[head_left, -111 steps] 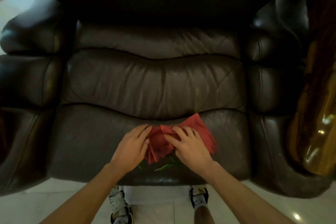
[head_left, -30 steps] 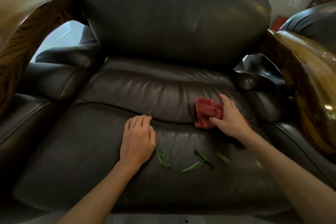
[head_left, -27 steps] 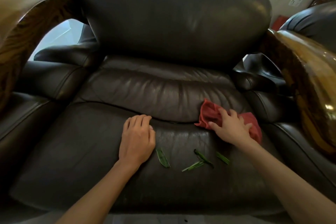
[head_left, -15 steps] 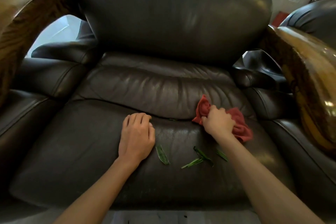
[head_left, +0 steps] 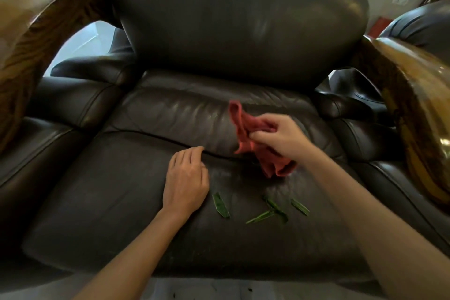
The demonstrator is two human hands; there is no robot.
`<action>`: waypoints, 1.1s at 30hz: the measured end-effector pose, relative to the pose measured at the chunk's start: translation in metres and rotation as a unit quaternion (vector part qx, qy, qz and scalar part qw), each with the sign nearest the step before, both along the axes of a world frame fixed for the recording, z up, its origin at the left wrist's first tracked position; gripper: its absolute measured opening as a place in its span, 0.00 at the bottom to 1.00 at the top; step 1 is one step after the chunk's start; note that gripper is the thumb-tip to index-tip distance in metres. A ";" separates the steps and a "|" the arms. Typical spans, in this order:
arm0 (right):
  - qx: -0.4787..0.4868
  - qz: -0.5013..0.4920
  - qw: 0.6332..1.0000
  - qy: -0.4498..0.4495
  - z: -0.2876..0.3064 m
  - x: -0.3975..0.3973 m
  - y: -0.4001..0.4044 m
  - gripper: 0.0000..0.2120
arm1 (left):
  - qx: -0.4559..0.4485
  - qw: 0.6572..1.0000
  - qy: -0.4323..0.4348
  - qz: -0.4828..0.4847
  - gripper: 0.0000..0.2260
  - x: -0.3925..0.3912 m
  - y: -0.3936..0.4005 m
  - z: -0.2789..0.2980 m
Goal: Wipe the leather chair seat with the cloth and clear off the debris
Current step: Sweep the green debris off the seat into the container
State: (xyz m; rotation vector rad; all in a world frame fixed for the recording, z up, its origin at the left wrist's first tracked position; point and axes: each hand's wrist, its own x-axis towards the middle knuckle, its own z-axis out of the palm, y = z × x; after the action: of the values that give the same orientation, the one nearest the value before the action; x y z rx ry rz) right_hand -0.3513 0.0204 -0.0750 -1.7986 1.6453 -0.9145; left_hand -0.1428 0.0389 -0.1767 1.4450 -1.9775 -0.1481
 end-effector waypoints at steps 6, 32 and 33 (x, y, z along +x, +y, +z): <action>-0.030 0.084 0.996 0.002 -0.003 0.033 -0.030 0.13 | 0.001 0.998 0.065 -0.001 0.20 0.001 0.001 0.002; 0.090 -0.138 0.898 0.408 -0.051 -0.041 0.007 0.15 | -0.001 0.999 0.031 0.010 0.20 0.003 0.000 0.000; 0.068 -0.134 0.897 0.415 -0.055 -0.031 0.009 0.15 | -0.003 1.000 0.028 0.009 0.20 0.003 0.000 -0.001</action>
State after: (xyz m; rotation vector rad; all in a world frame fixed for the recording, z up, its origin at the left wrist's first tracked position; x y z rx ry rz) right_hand -0.3827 0.0299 -0.1304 -2.0252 2.4383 -0.0677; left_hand -0.1401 0.0388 -0.1777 1.4400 -1.9180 -0.1724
